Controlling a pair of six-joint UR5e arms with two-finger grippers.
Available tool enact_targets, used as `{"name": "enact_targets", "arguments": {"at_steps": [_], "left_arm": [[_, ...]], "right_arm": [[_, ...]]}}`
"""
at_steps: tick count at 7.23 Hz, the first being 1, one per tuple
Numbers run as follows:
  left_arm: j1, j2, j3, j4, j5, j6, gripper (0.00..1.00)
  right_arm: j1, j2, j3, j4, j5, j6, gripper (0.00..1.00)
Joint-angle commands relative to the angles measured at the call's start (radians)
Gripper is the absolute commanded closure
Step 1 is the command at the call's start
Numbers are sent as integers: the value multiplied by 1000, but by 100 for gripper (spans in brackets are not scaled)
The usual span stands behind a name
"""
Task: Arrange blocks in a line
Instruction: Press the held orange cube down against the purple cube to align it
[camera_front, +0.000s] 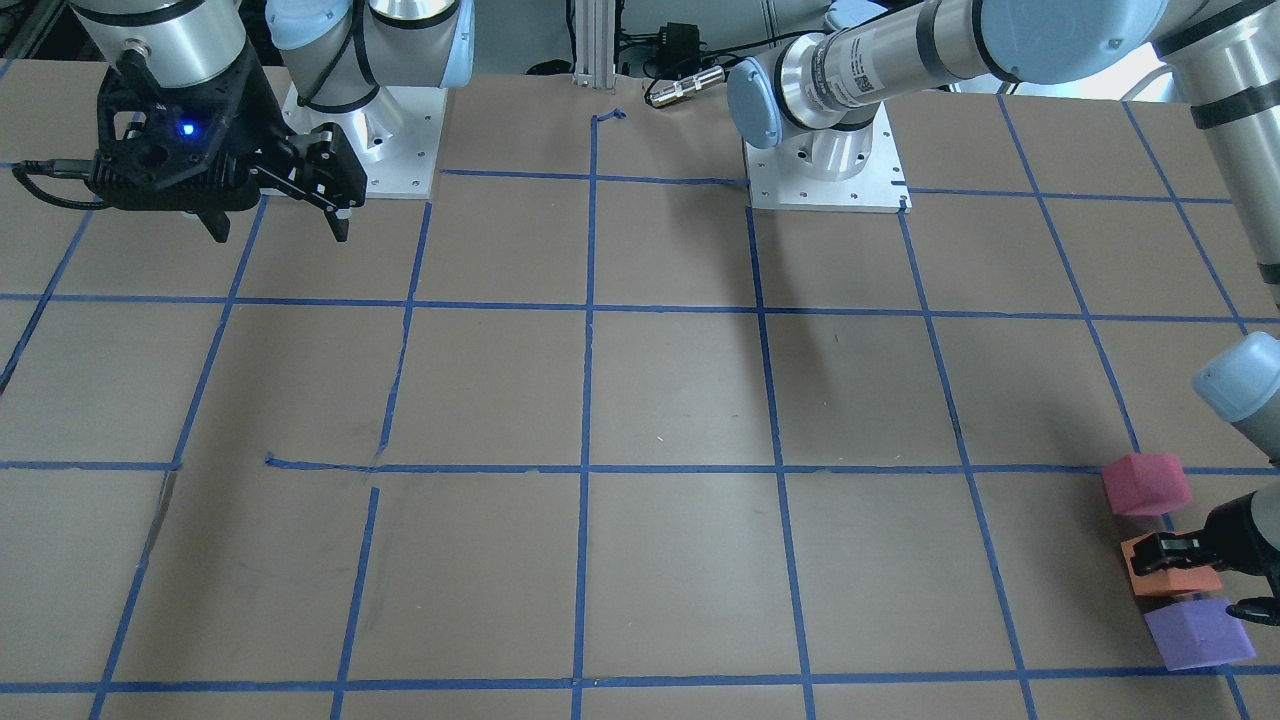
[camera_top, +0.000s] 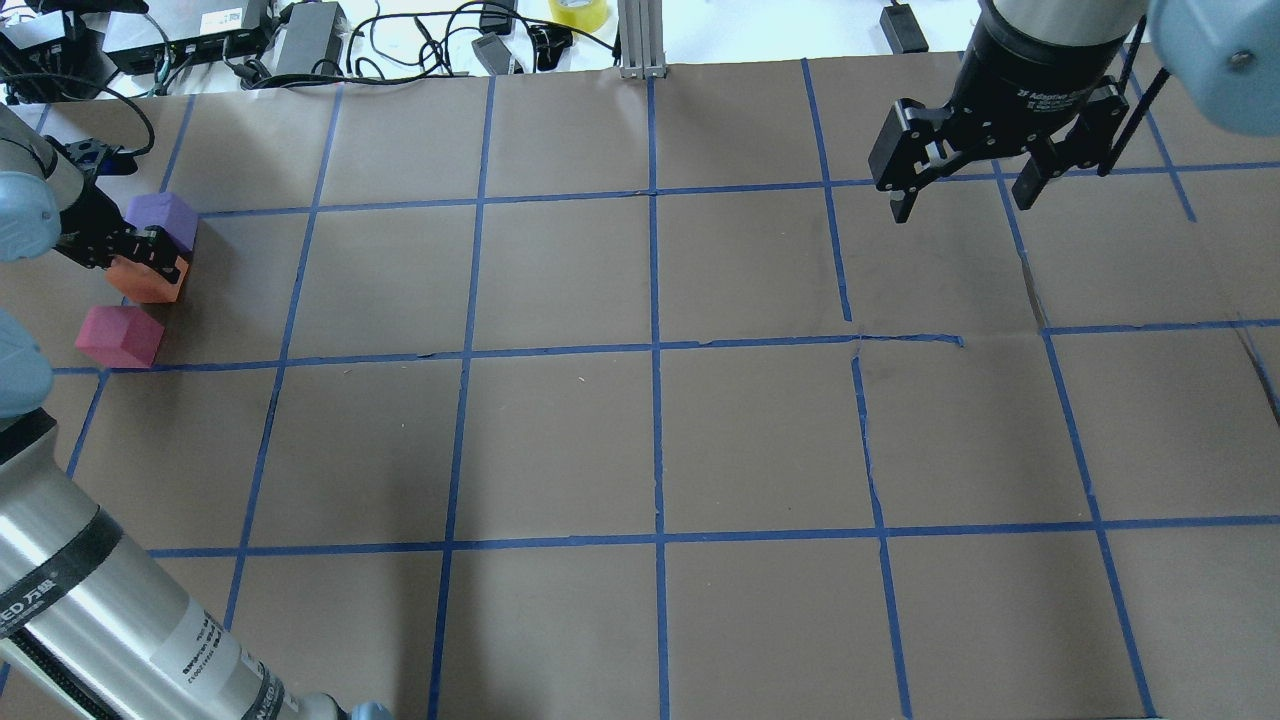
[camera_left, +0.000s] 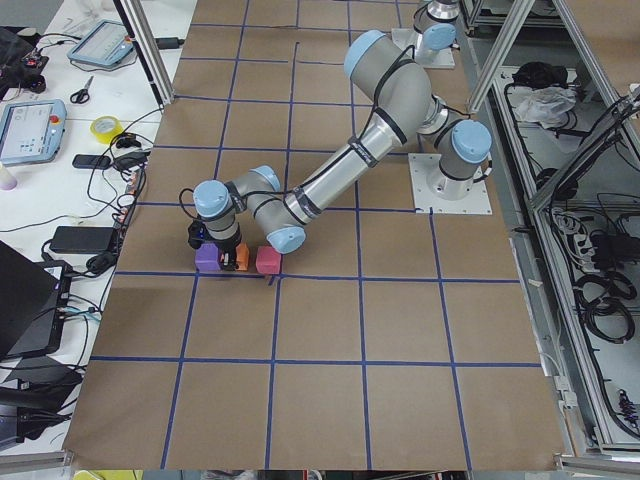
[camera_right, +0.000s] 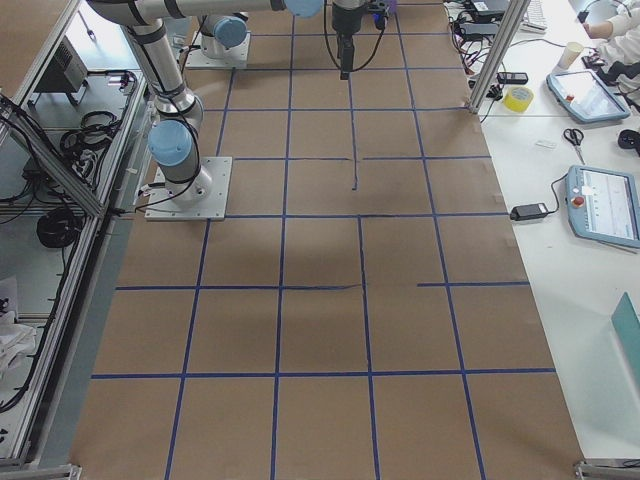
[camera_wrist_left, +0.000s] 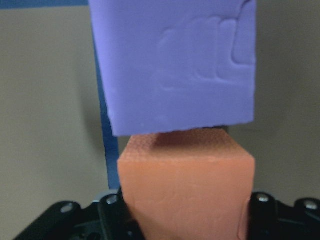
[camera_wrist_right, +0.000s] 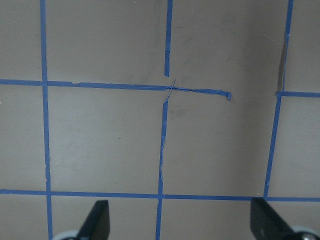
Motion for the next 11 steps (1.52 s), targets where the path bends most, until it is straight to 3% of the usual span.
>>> {"name": "enact_targets", "arguments": {"at_steps": [1, 10, 11], "left_arm": [[0, -2, 5, 1, 6, 3, 100], [2, 0, -5, 13, 9, 5, 97], [2, 0, -3, 12, 9, 5, 80]], "right_arm": [[0, 0, 0, -1, 0, -2, 0], [0, 0, -2, -2, 0, -2, 0], [0, 0, 0, -2, 0, -2, 0]]}}
